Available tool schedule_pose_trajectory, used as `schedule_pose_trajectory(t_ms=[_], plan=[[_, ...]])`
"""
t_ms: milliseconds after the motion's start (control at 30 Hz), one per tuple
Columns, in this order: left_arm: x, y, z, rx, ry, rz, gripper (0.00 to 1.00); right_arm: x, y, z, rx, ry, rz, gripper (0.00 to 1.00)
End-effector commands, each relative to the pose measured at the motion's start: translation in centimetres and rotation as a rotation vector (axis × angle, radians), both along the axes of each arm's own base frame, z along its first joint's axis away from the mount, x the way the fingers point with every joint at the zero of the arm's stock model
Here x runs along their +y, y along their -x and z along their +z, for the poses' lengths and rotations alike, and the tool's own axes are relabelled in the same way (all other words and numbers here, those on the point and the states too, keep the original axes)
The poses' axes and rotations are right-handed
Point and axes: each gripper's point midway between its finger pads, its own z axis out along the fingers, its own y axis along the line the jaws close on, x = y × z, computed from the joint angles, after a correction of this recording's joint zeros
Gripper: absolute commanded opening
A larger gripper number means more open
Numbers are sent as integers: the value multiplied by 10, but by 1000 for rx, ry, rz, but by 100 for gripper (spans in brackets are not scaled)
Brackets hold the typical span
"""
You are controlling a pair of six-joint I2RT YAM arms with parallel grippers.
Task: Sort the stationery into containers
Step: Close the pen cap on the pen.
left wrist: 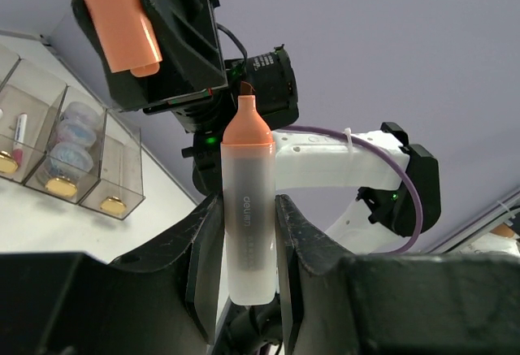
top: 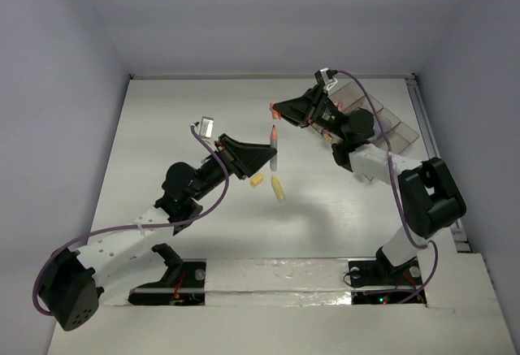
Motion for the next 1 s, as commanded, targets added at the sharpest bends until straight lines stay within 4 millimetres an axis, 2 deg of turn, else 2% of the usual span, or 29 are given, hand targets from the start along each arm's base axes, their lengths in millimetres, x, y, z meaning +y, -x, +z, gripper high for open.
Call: schedule_pose_trajectory(t_ms=[0, 300, 633, 967], plan=[[5, 8, 18, -42, 80, -29, 0, -30, 65, 69, -441, -211, -24, 20], [3, 6, 5, -3, 79, -38, 0, -29, 70, 72, -445, -220, -25, 21], [0, 0, 7, -17, 76, -34, 0, -22, 75, 69, -448, -222, -12, 21], [6, -2, 9, -28, 95, -20, 0, -19, 82, 67, -457, -220, -13, 21]])
